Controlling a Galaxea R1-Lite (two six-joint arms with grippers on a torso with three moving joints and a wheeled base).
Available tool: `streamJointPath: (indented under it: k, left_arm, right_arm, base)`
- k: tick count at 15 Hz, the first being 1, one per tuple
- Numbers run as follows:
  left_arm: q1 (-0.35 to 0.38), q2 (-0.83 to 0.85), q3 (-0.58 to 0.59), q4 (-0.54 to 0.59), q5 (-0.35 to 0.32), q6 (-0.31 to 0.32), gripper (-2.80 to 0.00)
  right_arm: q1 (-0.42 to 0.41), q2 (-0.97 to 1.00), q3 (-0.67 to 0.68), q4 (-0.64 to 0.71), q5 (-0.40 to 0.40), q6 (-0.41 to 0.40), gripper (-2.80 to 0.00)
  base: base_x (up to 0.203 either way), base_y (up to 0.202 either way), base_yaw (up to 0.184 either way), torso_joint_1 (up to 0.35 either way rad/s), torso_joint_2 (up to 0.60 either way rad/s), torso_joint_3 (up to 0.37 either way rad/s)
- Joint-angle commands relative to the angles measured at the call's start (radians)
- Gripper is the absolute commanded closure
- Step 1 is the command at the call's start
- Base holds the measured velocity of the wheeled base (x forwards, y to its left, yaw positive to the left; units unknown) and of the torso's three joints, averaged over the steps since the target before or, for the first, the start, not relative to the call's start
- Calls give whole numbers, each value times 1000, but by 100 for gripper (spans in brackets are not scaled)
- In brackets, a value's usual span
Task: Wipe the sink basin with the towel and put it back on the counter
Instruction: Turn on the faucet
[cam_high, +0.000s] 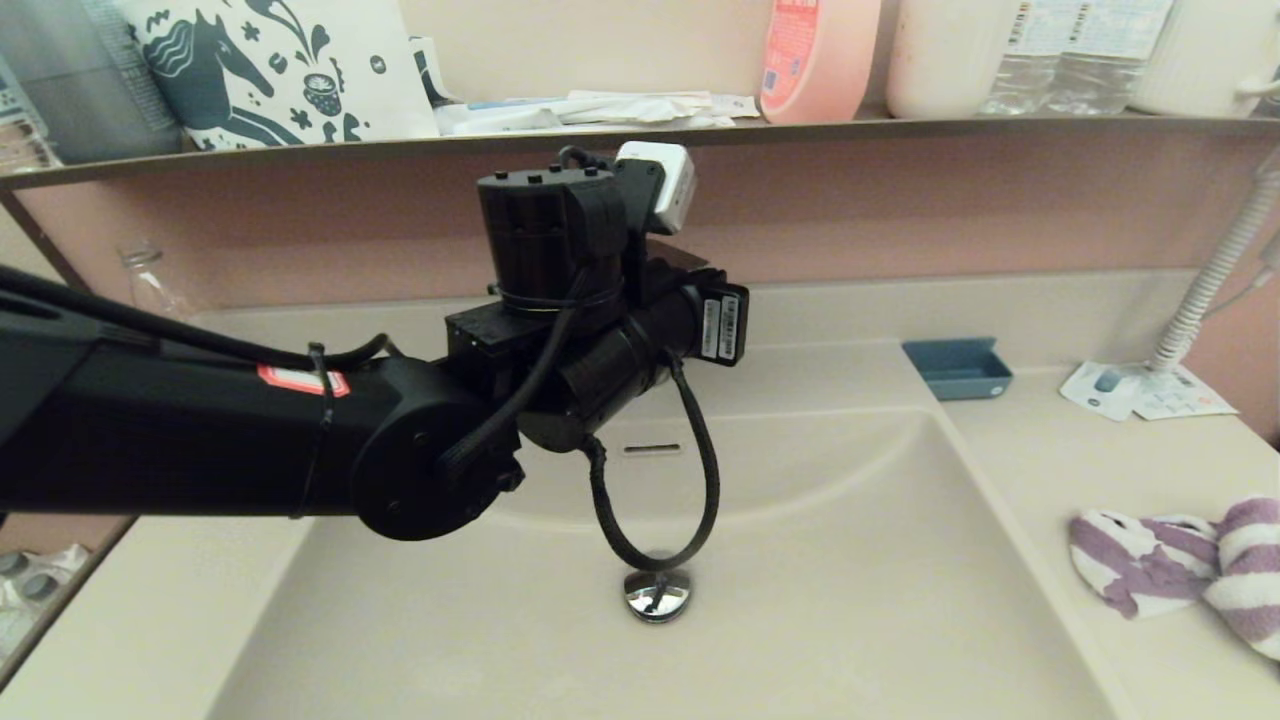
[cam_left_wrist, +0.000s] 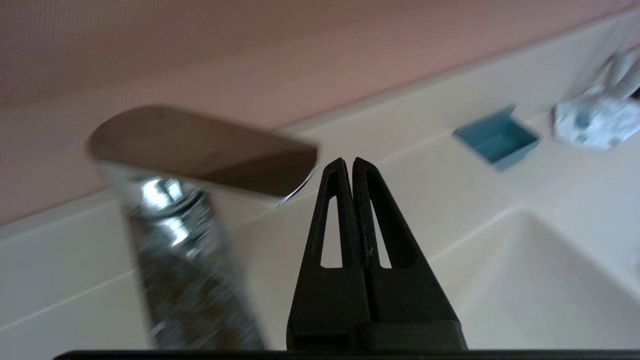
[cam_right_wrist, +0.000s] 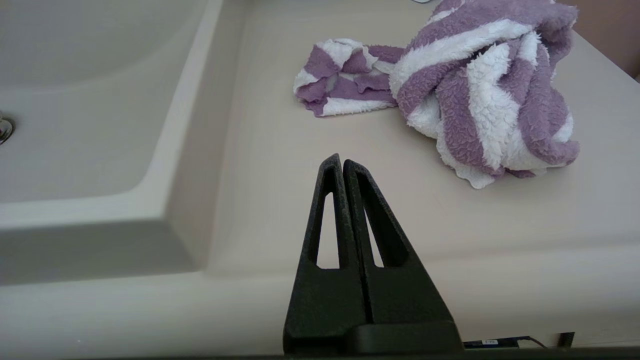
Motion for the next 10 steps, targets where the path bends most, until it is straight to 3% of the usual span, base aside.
streamJointPath:
  k: [1, 6, 10]
  left_arm:
    - [3, 34, -33, -32, 5, -15, 0]
    - [5, 29, -68, -44, 23, -11, 0]
    - [-38, -30, 18, -43, 31, -14, 0]
  right_arm:
    - [0, 1, 0, 0, 0, 0, 0]
    - [0, 1, 0, -1, 0, 0, 0]
    - [0, 0, 0, 0, 0, 0, 0]
  base:
    - [0, 0, 0, 0, 0, 0]
    - [0, 0, 0, 0, 0, 0]
    - [0, 0, 0, 0, 0, 0]
